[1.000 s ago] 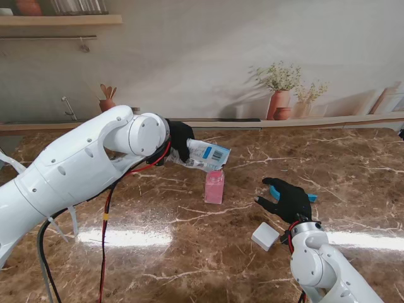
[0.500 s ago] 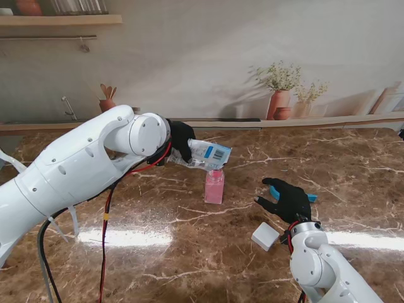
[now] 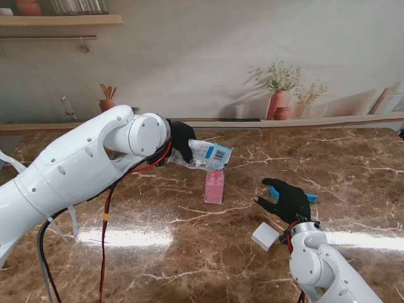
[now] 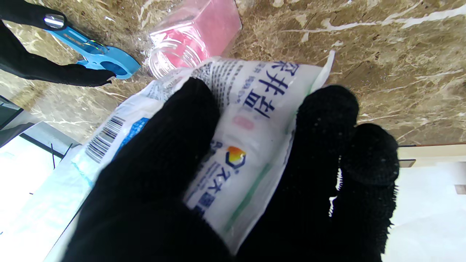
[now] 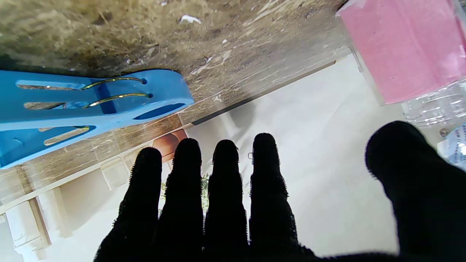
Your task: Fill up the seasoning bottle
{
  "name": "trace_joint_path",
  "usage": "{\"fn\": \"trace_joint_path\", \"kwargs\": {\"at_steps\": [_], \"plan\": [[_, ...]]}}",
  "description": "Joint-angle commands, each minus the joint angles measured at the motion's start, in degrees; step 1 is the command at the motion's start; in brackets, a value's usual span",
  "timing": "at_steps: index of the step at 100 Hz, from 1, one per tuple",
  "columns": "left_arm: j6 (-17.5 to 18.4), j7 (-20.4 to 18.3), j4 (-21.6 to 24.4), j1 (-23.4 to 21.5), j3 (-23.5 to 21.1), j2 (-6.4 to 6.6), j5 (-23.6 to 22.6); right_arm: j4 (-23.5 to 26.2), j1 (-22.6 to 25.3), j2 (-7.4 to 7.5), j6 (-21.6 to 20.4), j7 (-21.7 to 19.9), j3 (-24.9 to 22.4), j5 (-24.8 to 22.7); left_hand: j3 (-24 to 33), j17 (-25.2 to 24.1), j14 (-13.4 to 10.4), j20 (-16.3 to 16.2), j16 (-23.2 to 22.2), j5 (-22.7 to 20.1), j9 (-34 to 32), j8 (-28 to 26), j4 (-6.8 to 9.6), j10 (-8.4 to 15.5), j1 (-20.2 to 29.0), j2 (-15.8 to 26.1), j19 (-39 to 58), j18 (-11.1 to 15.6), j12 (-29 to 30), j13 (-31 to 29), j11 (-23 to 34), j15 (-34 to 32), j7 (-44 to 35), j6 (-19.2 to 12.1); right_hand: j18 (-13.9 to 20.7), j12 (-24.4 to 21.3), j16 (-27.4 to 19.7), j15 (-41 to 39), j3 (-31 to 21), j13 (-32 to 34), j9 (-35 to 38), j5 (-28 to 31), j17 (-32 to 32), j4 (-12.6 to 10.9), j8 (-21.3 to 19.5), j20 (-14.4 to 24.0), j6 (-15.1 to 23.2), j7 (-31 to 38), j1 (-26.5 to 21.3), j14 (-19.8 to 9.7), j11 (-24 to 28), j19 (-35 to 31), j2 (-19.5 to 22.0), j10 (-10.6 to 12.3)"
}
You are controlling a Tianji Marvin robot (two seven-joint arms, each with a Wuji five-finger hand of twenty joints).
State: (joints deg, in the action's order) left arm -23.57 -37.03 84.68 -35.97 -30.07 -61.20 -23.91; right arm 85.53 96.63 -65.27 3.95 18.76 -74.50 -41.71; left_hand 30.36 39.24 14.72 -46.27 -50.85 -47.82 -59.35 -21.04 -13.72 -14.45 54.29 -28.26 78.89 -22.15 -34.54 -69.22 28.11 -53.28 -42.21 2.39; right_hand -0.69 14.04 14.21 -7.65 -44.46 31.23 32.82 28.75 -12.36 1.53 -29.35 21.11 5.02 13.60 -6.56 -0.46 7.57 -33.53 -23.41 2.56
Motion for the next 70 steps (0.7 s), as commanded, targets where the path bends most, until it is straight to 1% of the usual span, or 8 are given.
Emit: {"fn": "trace_joint_path", "kwargs": {"at_steps": [1,13,18,28,45,70], "plan": [[0.35,-0.32,0.34,0.31,-0.23,0.12,0.1,-0.51,0.26,-0.21,0.15,-0.66,0.09,0.33,2.09,-0.81,-1.79,-0.55,-1.02,-0.54,-1.78,-5.4,3.09,2.39,5.62,8.81,1.61,0.45,-1.37,-1.85,6.2,0.01,-8.63,-7.71,0.03,0.73,1.05,-0.19,-0.98,-1.82,-0.46,0.11,0.97,-0.71,-0.58,1.39,1.26,0.58,-0.47,0.07,0.27,1.18,0.87,-0.41],[0.71,-1.12,0.44,0.22,-0.4,0.42,0.28,-0.61,0.16,-0.21,0.19,-0.65,0.16,0.36,2.26,-2.0,-1.87,-1.2,-2.33,0.39,-0.77,-14.52,3.22,2.86,6.46,10.29,0.41,0.85,-3.69,-0.76,5.73,1.67,-10.86,-9.12,0.1,0.72,1.05,-0.2,-0.98,-1.81,-0.51,0.06,0.98,-0.7,-0.58,1.42,1.28,0.56,-0.45,0.02,0.26,1.22,0.9,-0.4],[0.77,-1.34,0.51,0.0,-0.63,0.55,0.35,-0.62,0.12,-0.2,0.17,-0.69,0.18,0.33,2.34,-2.22,-1.97,-1.21,-2.38,0.58,-0.45,-15.75,3.24,3.05,6.51,10.64,0.19,0.99,-3.87,-0.44,5.65,1.92,-11.52,-9.34,0.06,0.73,1.05,-0.21,-0.99,-1.8,-0.46,0.08,0.98,-0.7,-0.58,1.43,1.27,0.56,-0.47,0.07,0.29,1.23,0.92,-0.37],[0.92,-1.4,0.63,-0.82,-1.41,0.73,0.21,-0.65,0.05,-0.15,0.05,-0.81,0.26,0.21,2.42,-2.5,-2.13,-1.15,-2.33,0.72,-0.21,-16.94,3.31,3.15,6.69,10.89,-0.16,1.13,-4.2,-0.13,5.71,2.34,-12.02,-9.44,0.07,0.74,1.05,-0.2,-0.99,-1.81,-0.44,0.04,0.96,-0.69,-0.57,1.46,1.27,0.55,-0.47,0.08,0.31,1.24,0.91,-0.45],[1.99,-0.73,0.55,-2.99,-3.37,0.87,-0.57,-0.64,0.0,-0.09,0.0,-1.03,0.45,0.07,2.49,-2.51,-2.15,-1.14,-2.37,0.64,-0.33,-17.35,3.35,3.25,6.65,10.74,-0.39,1.21,-4.43,-0.17,5.64,2.53,-11.76,-9.6,0.1,0.72,1.04,-0.19,-0.99,-1.84,-0.49,0.01,0.95,-0.69,-0.57,1.5,1.21,0.53,-0.45,0.06,0.28,1.27,0.93,-0.45],[4.22,2.63,-1.59,-6.04,-5.58,0.13,-0.08,-0.14,0.13,0.02,0.46,-1.49,0.71,-0.29,2.98,-2.2,-2.16,-1.26,-2.6,0.3,-0.52,-17.49,3.27,3.41,6.34,10.57,-0.29,1.35,-4.61,-0.49,5.58,2.38,-11.62,-9.92,0.11,0.7,1.02,-0.16,-0.98,-1.96,-0.6,-0.19,1.02,-0.67,-0.54,1.53,1.26,0.42,-0.42,0.02,0.24,1.36,0.97,-0.39]]}}
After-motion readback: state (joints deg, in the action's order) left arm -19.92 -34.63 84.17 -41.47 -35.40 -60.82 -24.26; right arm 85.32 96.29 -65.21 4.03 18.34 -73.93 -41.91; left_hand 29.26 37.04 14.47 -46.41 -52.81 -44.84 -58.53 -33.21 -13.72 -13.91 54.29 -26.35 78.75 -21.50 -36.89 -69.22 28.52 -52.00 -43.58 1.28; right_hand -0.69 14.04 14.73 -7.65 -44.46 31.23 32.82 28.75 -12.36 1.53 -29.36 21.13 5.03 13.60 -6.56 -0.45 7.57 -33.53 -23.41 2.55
